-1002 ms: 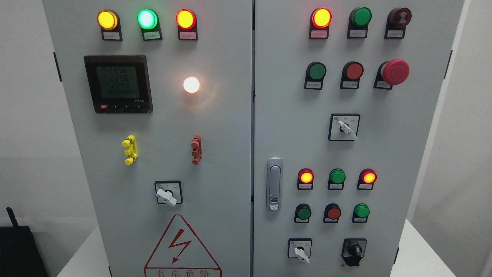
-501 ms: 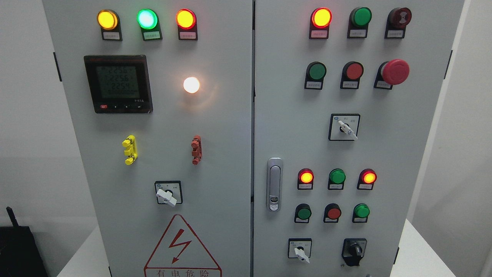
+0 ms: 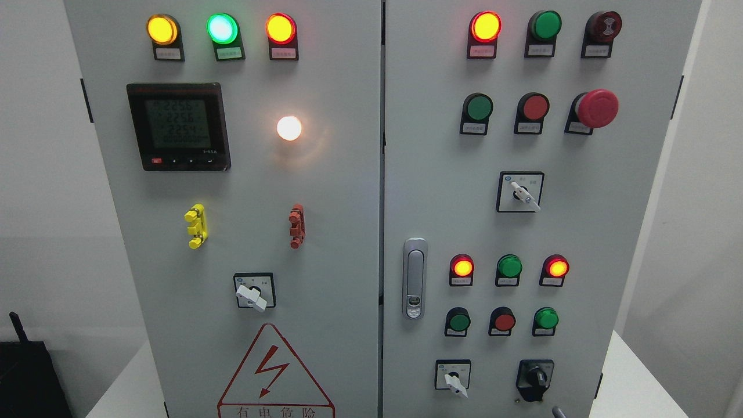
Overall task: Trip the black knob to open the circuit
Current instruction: 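Raise the right hand up to the black rotary knob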
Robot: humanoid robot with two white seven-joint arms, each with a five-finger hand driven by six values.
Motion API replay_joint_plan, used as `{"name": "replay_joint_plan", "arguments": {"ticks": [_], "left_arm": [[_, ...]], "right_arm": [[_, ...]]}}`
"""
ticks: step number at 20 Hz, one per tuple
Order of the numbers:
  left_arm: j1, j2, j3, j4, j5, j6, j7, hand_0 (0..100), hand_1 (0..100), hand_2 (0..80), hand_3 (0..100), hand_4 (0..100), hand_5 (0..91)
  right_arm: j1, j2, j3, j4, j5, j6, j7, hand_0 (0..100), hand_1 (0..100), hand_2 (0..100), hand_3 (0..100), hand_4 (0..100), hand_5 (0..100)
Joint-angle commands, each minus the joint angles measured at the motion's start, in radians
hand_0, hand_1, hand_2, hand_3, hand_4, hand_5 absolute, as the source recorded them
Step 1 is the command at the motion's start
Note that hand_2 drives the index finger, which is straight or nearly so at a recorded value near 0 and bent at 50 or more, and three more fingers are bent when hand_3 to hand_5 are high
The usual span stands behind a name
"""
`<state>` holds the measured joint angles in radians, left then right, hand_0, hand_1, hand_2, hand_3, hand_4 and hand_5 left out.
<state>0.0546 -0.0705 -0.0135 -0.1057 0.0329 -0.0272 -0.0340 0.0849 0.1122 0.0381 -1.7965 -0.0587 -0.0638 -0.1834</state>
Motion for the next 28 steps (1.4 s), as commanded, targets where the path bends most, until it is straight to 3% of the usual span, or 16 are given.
{"name": "replay_joint_plan", "arguments": {"ticks": [1, 28], "left_arm": [[-0.002, -0.002, 0.001, 0.0, 0.002, -0.002, 0.0, 12, 39, 0.0, 0, 0, 0.0], [-0.003, -0.002, 0.001, 0.0, 0.002, -0.002, 0.0, 12, 39, 0.0, 0, 0, 0.0]], "right_arm": [[-0.02, 0.001, 0.005, -0.029, -0.004, -0.002, 0.004, 0, 7, 0, 100, 100, 99], [-0.001, 0.004, 0.04, -0.055, -0.004, 0.009, 0.001, 0, 8, 0, 100, 100, 99]]}}
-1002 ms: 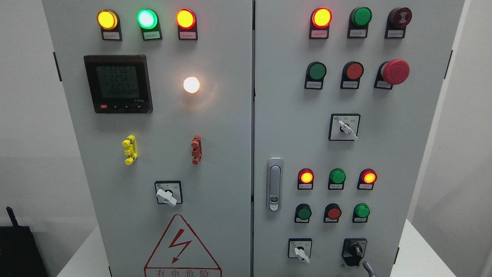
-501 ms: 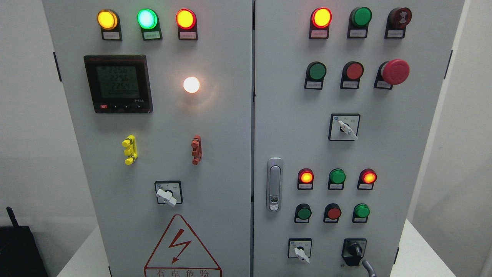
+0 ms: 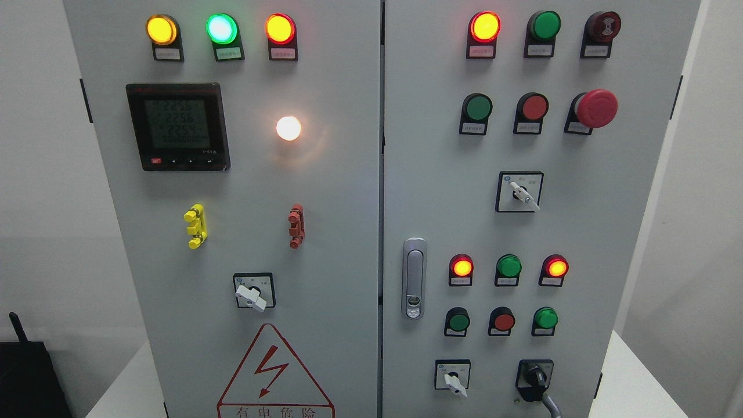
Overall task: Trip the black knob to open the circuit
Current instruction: 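Raise the right hand up to the black rotary knob, then grip the black knob with the right hand and twist it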
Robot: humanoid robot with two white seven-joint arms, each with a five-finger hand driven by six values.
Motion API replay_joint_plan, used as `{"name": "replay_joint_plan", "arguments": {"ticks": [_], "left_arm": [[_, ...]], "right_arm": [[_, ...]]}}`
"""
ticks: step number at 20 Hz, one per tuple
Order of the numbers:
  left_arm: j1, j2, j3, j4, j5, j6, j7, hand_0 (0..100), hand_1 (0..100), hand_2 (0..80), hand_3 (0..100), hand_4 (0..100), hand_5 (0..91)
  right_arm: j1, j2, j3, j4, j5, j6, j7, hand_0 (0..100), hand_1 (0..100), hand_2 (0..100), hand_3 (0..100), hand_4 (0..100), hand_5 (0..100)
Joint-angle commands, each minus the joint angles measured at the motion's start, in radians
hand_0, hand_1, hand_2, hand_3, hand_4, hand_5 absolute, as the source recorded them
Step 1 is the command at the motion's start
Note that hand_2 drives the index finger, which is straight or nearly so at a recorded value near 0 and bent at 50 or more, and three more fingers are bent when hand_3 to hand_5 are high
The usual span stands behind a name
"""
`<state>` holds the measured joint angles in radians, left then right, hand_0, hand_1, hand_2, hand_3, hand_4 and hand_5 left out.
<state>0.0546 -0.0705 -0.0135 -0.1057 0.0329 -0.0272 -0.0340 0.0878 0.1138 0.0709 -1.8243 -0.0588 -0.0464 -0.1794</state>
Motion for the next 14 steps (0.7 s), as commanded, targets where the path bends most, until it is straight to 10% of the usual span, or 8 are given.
{"name": "replay_joint_plan", "arguments": {"ticks": [1, 14], "left_arm": [[-0.002, -0.002, 0.001, 0.0, 0.002, -0.002, 0.0, 12, 39, 0.0, 0, 0, 0.0], [-0.002, -0.002, 0.001, 0.0, 0.002, -0.002, 0.0, 12, 39, 0.0, 0, 0, 0.0]], "right_arm": [[-0.003, 0.003, 0.007, -0.027, -0.004, -0.007, -0.003, 0, 8, 0, 100, 100, 99], [-0.013, 0.0, 0.007, -0.023, -0.004, -0.006, -0.002, 0, 8, 0, 100, 100, 99]]}}
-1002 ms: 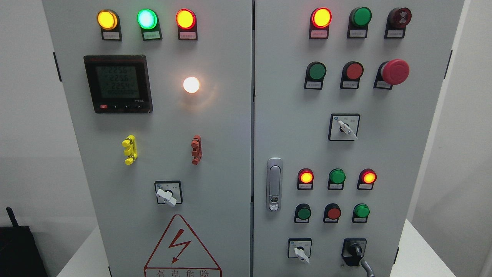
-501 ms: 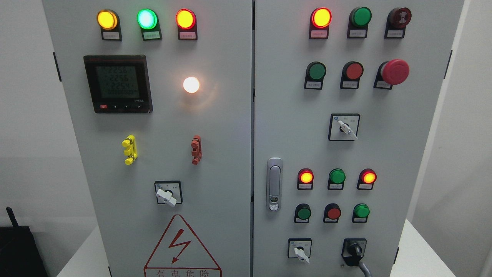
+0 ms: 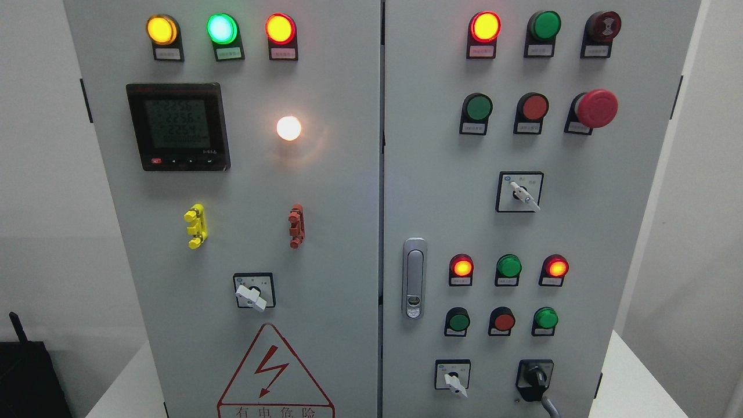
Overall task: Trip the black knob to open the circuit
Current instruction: 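Grip the black knob with the right hand and twist it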
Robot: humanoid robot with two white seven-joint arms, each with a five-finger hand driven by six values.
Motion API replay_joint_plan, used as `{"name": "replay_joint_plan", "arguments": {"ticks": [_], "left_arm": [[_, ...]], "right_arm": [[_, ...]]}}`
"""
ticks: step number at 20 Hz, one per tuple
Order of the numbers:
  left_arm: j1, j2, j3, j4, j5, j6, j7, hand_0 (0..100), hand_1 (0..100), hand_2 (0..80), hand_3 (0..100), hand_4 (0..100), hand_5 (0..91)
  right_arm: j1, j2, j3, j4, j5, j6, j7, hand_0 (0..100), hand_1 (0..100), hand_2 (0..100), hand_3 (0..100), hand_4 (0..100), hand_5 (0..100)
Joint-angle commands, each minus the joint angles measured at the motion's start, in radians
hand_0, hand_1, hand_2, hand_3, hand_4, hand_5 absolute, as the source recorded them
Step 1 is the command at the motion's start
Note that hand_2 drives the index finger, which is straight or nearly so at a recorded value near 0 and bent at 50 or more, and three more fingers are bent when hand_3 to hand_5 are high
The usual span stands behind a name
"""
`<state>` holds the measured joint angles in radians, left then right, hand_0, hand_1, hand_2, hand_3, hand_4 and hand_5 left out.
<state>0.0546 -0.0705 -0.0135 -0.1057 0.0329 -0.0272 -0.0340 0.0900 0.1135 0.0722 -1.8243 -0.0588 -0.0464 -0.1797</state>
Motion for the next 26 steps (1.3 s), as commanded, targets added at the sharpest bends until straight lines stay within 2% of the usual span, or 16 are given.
{"name": "replay_joint_plan", "arguments": {"ticks": [1, 16, 26], "left_arm": [[-0.002, -0.002, 0.001, 0.0, 0.002, -0.002, 0.0, 12, 39, 0.0, 0, 0, 0.0], [-0.002, -0.002, 0.001, 0.0, 0.002, -0.002, 0.0, 12, 39, 0.0, 0, 0, 0.0], [-0.002, -0.002, 0.001, 0.0, 0.002, -0.002, 0.0, 12, 39, 0.0, 0, 0, 0.0]], "right_arm": [[-0.016, 0.0, 0.006, -0.023, -0.004, -0.006, -0.001, 0, 8, 0, 100, 100, 99], [-0.029, -0.001, 0.006, -0.017, -0.004, 0.005, 0.002, 0, 8, 1, 100, 100, 99], [-0.029, 0.003, 0.031, -0.017, -0.003, 0.011, 0.002, 0, 8, 1, 100, 100, 99]]}}
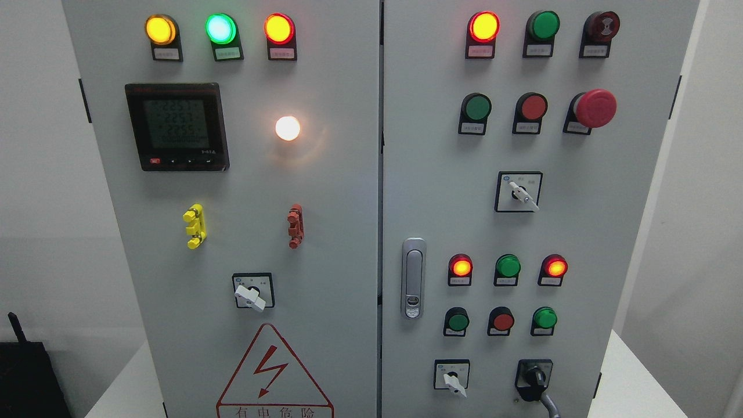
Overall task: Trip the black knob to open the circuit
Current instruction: 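Grip the black knob with the right hand and twist it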
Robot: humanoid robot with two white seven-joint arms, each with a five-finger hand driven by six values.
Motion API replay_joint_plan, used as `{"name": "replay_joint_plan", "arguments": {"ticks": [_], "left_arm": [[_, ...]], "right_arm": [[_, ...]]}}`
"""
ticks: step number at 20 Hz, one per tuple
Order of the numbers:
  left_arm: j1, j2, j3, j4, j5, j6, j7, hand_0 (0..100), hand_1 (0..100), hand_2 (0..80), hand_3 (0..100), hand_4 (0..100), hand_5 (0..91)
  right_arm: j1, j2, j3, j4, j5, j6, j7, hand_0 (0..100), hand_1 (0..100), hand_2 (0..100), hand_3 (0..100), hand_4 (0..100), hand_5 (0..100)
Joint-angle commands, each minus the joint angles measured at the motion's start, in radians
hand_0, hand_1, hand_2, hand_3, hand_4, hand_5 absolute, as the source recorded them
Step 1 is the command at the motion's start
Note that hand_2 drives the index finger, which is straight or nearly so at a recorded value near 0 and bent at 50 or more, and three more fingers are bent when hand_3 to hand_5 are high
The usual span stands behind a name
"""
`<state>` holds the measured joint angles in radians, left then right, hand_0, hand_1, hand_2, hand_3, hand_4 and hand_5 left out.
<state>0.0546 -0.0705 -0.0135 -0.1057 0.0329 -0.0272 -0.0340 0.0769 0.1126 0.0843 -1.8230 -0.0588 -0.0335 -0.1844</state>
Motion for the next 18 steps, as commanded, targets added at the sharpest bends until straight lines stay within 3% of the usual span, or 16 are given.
{"name": "replay_joint_plan", "arguments": {"ticks": [1, 18], "left_arm": [[-0.002, -0.002, 0.001, 0.0, 0.002, -0.002, 0.0, 12, 39, 0.0, 0, 0, 0.0], [-0.002, 0.0, 0.001, 0.0, 0.002, -0.002, 0.0, 12, 39, 0.0, 0, 0, 0.0]], "right_arm": [[-0.016, 0.002, 0.02, -0.018, -0.003, -0.002, 0.006, 0, 8, 1, 100, 100, 99], [-0.022, 0.005, 0.049, -0.021, -0.003, -0.003, 0.006, 0, 8, 1, 100, 100, 99]]}}
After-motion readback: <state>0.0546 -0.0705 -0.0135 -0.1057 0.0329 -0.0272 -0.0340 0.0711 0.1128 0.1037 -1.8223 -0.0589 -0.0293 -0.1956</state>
